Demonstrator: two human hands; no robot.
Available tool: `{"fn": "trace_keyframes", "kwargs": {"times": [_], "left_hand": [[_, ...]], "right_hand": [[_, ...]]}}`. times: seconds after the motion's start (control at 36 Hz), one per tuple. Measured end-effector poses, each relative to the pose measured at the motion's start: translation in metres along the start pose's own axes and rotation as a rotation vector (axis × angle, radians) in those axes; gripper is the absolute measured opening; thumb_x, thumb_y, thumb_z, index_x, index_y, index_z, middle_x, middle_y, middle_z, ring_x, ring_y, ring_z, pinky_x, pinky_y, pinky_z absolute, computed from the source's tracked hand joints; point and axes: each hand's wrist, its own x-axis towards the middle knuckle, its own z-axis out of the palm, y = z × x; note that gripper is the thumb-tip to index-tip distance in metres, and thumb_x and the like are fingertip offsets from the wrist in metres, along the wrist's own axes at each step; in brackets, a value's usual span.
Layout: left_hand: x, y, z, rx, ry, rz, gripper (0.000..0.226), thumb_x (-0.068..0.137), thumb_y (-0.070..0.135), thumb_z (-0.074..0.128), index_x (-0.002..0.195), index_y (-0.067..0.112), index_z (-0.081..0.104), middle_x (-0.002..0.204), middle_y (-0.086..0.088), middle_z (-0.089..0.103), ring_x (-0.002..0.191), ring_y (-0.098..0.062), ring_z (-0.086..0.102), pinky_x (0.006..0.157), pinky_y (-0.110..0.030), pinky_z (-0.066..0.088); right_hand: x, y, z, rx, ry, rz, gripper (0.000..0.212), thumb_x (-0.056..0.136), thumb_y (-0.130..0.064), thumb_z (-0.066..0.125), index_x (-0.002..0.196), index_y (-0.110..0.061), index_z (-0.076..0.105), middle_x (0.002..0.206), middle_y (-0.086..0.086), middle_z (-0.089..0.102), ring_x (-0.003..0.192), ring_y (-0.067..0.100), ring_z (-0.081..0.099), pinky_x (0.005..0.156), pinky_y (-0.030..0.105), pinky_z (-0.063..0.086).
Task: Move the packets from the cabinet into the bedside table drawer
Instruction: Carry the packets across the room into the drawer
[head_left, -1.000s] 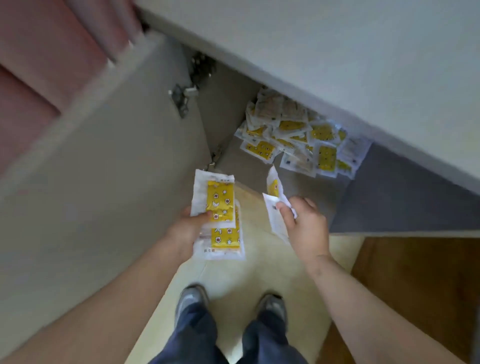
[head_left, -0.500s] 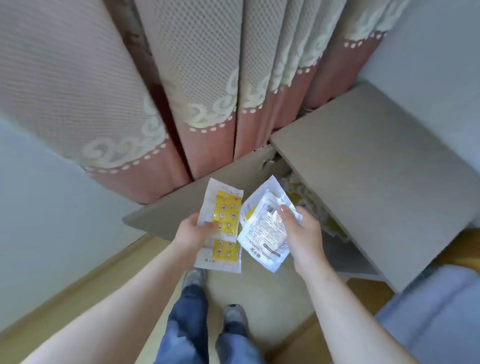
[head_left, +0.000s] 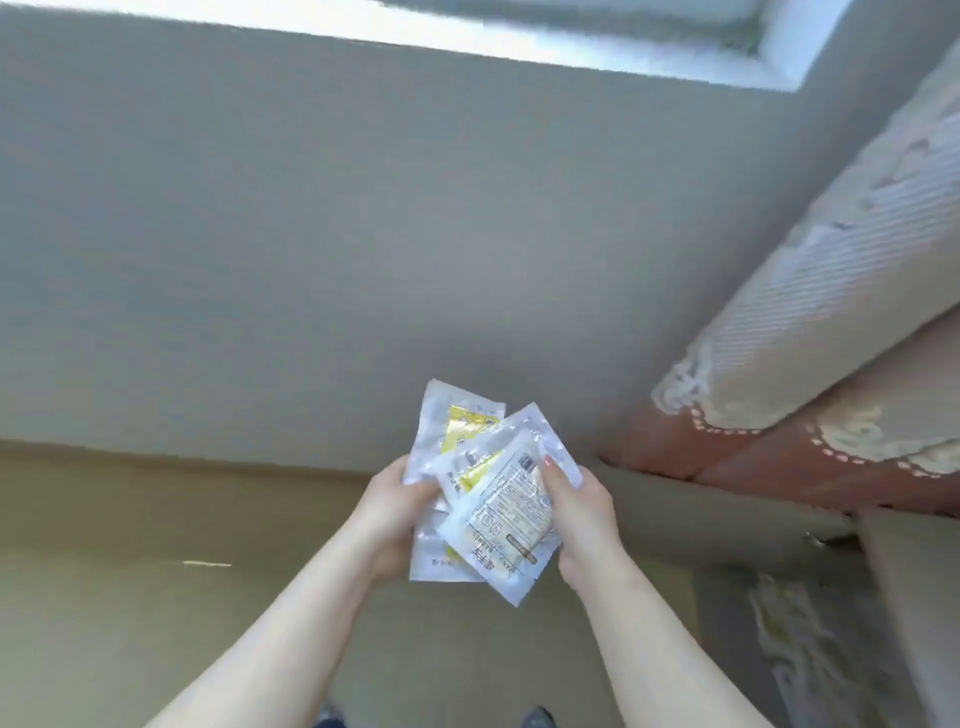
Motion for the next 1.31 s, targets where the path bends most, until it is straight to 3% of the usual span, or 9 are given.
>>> {"fn": "trace_keyframes", "kwargs": {"times": [0.14, 0.28, 0.39, 0.47, 0.56, 0.64, 0.89, 1.0, 1.31], "left_hand": [[-0.036, 0.029, -0.132, -0.129, 0.213, 0.093, 0.023, 0.088, -0.002, 0.055, 0.108, 0.007, 0.062, 0.096, -0.013, 0.073, 0.086, -0.03, 0.07, 0.078, -0.043, 0.054], [-0.078, 0.05, -0.253, -0.259, 0.346, 0.136, 0.035, 0.076, 0.009, 0.068, 0.109, 0.004, 0.062, 0.099, -0.014, 0.072, 0.093, -0.032, 0.069, 0.084, -0.045, 0.052], [-0.1, 0.059, -0.339, -0.423, 0.465, 0.159, 0.026, 0.092, 0.02, 0.052, 0.106, 0.003, 0.066, 0.099, -0.016, 0.072, 0.089, -0.032, 0.069, 0.082, -0.042, 0.051], [-0.106, 0.064, -0.392, -0.51, 0.561, 0.187, 0.039, 0.099, 0.039, 0.039, 0.107, 0.015, 0.068, 0.1, -0.009, 0.073, 0.092, -0.025, 0.069, 0.082, -0.038, 0.052], [-0.108, 0.068, -0.444, -0.581, 0.72, 0.184, 0.032, 0.099, 0.033, 0.044, 0.117, 0.011, 0.059, 0.104, -0.013, 0.071, 0.087, -0.027, 0.068, 0.07, -0.034, 0.052], [-0.105, 0.078, -0.495, -0.674, 0.816, 0.181, 0.022, 0.098, 0.022, 0.047, 0.113, 0.01, 0.058, 0.099, -0.016, 0.07, 0.078, -0.029, 0.067, 0.062, -0.033, 0.051], [-0.096, 0.157, -0.655, -0.866, 1.047, 0.261, 0.009, 0.094, 0.008, 0.055, 0.097, 0.008, 0.062, 0.076, -0.013, 0.07, 0.066, -0.028, 0.066, 0.058, -0.033, 0.051], [-0.106, 0.173, -0.719, -0.97, 1.124, 0.288, 0.009, 0.092, 0.011, 0.059, 0.1, 0.008, 0.063, 0.086, -0.016, 0.071, 0.073, -0.03, 0.067, 0.065, -0.038, 0.054], [-0.191, 0.151, -0.917, -1.136, 1.298, 0.362, 0.017, 0.086, 0.008, 0.065, 0.103, 0.004, 0.064, 0.082, -0.015, 0.071, 0.066, -0.028, 0.065, 0.056, -0.032, 0.05]], "right_hand": [[-0.034, 0.003, 0.154, 0.054, -0.227, 0.071, 0.015, 0.095, -0.016, 0.055, 0.107, -0.013, 0.063, 0.097, 0.007, 0.072, 0.079, 0.018, 0.07, 0.065, 0.031, 0.055], [-0.076, 0.018, 0.291, -0.027, -0.401, 0.111, 0.014, 0.093, -0.016, 0.057, 0.106, -0.012, 0.062, 0.1, 0.011, 0.071, 0.086, 0.024, 0.069, 0.075, 0.037, 0.056], [-0.1, 0.03, 0.386, -0.15, -0.513, 0.12, 0.011, 0.092, -0.017, 0.059, 0.101, -0.012, 0.062, 0.094, 0.008, 0.072, 0.084, 0.023, 0.069, 0.077, 0.038, 0.056], [-0.111, 0.038, 0.451, -0.245, -0.612, 0.095, 0.013, 0.092, -0.018, 0.059, 0.104, -0.013, 0.061, 0.097, 0.007, 0.071, 0.089, 0.023, 0.069, 0.08, 0.039, 0.055], [-0.122, 0.045, 0.512, -0.309, -0.69, 0.103, 0.011, 0.092, -0.018, 0.059, 0.102, -0.013, 0.06, 0.095, 0.007, 0.071, 0.087, 0.024, 0.069, 0.083, 0.041, 0.055], [-0.127, 0.05, 0.575, -0.322, -0.775, 0.16, 0.007, 0.093, -0.015, 0.058, 0.096, -0.01, 0.059, 0.089, 0.01, 0.07, 0.077, 0.024, 0.068, 0.074, 0.037, 0.055], [-0.133, 0.035, 0.784, -0.522, -1.007, 0.124, 0.01, 0.091, -0.015, 0.059, 0.097, -0.008, 0.062, 0.095, 0.014, 0.071, 0.086, 0.03, 0.068, 0.082, 0.044, 0.055], [-0.153, 0.04, 0.871, -0.624, -1.083, 0.084, 0.012, 0.091, -0.017, 0.059, 0.098, -0.007, 0.062, 0.096, 0.014, 0.07, 0.085, 0.029, 0.068, 0.078, 0.04, 0.055], [-0.271, 0.129, 1.067, -0.81, -1.252, 0.152, 0.011, 0.092, -0.015, 0.059, 0.093, -0.005, 0.06, 0.087, 0.011, 0.066, 0.074, 0.023, 0.064, 0.066, 0.032, 0.053]]}}
